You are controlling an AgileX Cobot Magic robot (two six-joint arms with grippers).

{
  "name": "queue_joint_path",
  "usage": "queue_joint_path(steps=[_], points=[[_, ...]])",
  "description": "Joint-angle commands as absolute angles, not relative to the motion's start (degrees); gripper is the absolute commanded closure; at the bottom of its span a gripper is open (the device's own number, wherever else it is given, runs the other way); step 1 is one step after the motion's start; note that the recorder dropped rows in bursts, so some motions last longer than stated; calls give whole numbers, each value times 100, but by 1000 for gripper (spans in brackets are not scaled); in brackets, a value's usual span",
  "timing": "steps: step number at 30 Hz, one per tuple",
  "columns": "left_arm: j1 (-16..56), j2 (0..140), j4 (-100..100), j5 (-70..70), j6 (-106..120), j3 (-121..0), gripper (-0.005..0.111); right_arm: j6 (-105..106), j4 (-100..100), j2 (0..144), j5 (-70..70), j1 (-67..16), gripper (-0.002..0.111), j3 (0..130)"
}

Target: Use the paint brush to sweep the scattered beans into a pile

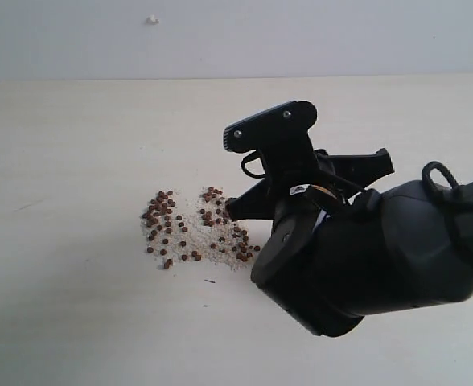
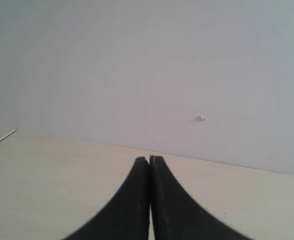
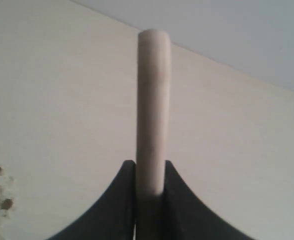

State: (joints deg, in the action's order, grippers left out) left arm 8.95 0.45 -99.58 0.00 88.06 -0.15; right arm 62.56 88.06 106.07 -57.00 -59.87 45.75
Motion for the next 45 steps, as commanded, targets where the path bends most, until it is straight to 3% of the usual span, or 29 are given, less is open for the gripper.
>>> queue_joint_path(steps=[1, 10, 14, 17, 29, 31, 34, 37, 45], points=[[928, 29, -9995, -40, 8806, 0, 107, 5490, 8379, 10604, -5116, -6068, 108, 4568], [1043, 29, -9995, -40, 8806, 0, 107, 4087, 7462, 10626, -4774, -6068, 108, 4907], [1043, 29, -9995, -40, 8806, 0, 107, 3793, 7301, 10826, -5260, -6068, 108, 5098], [1068, 29, -9995, -40, 8806, 0, 107, 3937, 7312, 10887, -5895, -6068, 108, 5248], [1079, 29, -9995, -40, 8806, 0, 107, 5245, 7279, 10014, -5878, -6068, 108, 5248], [1079, 29, -9995, -40, 8806, 0, 107, 4627, 7125, 10003, -5389, -6068, 108, 5248], [1079, 29, -9995, -40, 8806, 0, 107, 1525, 4867, 10329, -4683, -6068, 108, 5248], [1079, 29, -9995, -40, 8806, 0, 107, -1074, 2924, 11028, -5635, -6068, 108, 5275], [1163, 29, -9995, -40, 8806, 0, 107, -1303, 3389, 12193, -5966, -6068, 108, 5920]])
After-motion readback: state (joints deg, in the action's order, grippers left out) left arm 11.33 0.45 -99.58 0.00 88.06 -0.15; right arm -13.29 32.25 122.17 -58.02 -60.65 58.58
